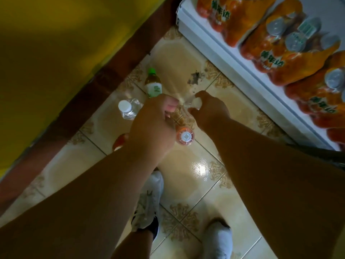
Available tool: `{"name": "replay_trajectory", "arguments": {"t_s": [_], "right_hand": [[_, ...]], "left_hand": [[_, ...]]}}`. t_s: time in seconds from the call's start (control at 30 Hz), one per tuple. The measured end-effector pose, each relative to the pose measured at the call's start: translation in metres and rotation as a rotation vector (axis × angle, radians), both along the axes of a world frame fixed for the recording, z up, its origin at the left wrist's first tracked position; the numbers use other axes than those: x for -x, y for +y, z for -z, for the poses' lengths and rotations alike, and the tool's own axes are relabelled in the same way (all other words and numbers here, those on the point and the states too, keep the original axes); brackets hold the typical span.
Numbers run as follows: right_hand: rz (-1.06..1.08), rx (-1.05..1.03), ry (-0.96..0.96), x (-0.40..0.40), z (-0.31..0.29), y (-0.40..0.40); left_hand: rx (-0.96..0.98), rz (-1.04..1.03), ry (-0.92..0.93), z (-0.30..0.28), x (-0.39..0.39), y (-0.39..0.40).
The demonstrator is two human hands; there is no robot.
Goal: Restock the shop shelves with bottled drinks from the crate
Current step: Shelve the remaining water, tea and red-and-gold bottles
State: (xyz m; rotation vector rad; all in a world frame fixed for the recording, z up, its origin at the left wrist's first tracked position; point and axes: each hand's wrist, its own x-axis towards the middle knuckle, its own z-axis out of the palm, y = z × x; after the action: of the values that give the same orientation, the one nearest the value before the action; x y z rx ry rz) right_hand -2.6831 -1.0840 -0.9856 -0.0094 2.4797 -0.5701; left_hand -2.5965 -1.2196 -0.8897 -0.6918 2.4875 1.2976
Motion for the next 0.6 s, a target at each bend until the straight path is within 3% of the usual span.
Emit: {"name": "replay_trajectory", "arguments": {"t_s": [0.17,0.37,0.6], "right_hand": [[0.075,0.055,0.142,-0.002,-0.006,-0.007],[0.119,0.216,0.257,-0.028,-0.082,0.002],[0.229,0.442,0.387,-0.039,-0.166,-0.011]], "left_hand": [[-0.042,0.009,-0.061,0.005,-0.006,0.004],[-0.018,-0.028,-0.093,-0.005,0.005,-0.002],[-0.083,0.103,-0.072,-0.027,0.015,-0.021]]}}
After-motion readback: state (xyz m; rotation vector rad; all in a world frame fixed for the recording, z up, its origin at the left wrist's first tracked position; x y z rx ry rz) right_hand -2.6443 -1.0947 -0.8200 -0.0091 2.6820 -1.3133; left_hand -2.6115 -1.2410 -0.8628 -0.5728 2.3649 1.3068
